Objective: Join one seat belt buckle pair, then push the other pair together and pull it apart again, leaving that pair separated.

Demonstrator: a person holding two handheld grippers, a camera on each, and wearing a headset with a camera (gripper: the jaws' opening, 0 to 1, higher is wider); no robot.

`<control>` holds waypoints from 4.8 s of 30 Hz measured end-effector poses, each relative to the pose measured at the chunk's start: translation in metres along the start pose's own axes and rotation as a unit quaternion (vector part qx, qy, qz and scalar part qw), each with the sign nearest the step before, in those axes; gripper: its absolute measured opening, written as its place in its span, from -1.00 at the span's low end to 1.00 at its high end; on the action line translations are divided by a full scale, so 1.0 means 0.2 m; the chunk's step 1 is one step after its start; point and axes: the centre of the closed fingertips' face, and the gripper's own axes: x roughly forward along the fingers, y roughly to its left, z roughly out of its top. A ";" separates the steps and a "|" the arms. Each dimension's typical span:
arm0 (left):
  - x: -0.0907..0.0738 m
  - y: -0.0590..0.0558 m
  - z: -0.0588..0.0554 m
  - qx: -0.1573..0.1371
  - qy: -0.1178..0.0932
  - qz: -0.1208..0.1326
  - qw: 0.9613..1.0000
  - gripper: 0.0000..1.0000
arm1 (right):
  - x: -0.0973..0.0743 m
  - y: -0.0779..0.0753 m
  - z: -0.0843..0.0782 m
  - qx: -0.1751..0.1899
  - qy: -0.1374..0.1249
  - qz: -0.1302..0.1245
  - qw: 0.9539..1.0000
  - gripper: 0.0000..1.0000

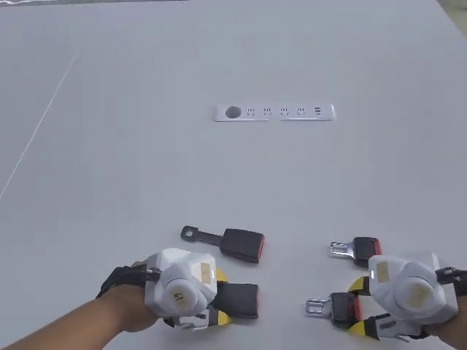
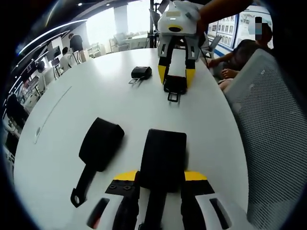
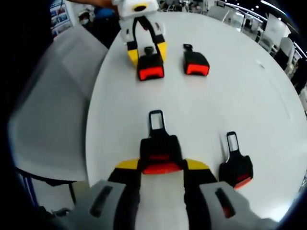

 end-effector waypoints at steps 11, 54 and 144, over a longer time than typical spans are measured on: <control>0.00 0.00 0.00 0.005 0.007 -0.007 1.000 -0.32 | 0.09 0.01 0.18 -0.007 -0.026 0.003 1.000 -0.29; 0.00 0.00 -0.01 0.006 0.016 -0.010 1.000 -0.34 | 0.24 0.06 0.51 0.018 -0.094 -0.018 0.995 -0.33; -0.02 -0.01 -0.02 0.048 -0.010 -0.055 0.997 -0.35 | 0.23 0.06 0.50 0.005 -0.151 -0.024 0.988 -0.30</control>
